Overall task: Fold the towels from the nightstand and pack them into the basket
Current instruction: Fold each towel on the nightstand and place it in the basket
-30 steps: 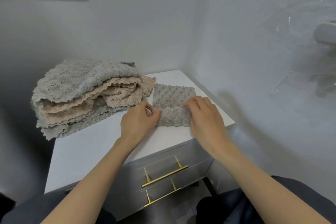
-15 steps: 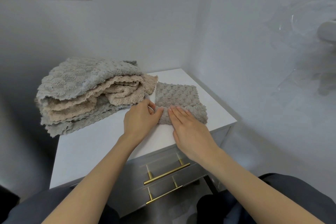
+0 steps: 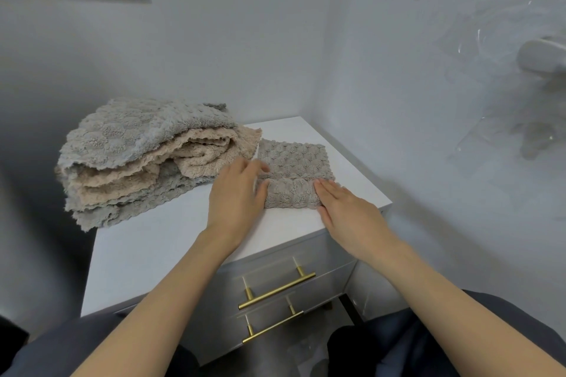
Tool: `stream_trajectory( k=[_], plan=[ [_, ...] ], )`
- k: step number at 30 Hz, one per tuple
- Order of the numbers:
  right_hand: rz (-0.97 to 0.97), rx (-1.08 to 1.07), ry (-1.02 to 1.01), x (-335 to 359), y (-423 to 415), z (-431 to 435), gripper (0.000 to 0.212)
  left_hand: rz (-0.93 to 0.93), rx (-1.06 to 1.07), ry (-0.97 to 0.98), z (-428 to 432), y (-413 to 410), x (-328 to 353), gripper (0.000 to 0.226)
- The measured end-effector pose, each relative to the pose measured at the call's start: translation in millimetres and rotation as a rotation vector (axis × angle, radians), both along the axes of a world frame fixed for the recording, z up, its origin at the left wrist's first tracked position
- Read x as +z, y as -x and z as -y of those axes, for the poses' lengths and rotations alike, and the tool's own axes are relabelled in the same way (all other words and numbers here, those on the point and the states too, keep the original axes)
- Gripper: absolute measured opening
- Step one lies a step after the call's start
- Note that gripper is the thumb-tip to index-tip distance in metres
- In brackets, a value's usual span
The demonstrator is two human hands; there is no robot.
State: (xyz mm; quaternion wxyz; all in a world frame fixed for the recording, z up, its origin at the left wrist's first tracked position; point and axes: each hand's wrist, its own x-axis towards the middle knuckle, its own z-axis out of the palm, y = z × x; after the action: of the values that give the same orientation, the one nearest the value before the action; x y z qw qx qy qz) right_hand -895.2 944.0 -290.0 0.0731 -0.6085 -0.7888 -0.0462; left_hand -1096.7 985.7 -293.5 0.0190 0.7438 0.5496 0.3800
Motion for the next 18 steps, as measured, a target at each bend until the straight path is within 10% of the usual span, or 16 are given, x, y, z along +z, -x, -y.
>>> stream_trajectory(
  k=[18],
  plan=[
    [-0.225, -0.001, -0.001, 7.5, -6.7, -7.7, 0.043, -0.185, -0.189, 0.182, 7.1, 19.6, 13.4, 0.033]
  ],
)
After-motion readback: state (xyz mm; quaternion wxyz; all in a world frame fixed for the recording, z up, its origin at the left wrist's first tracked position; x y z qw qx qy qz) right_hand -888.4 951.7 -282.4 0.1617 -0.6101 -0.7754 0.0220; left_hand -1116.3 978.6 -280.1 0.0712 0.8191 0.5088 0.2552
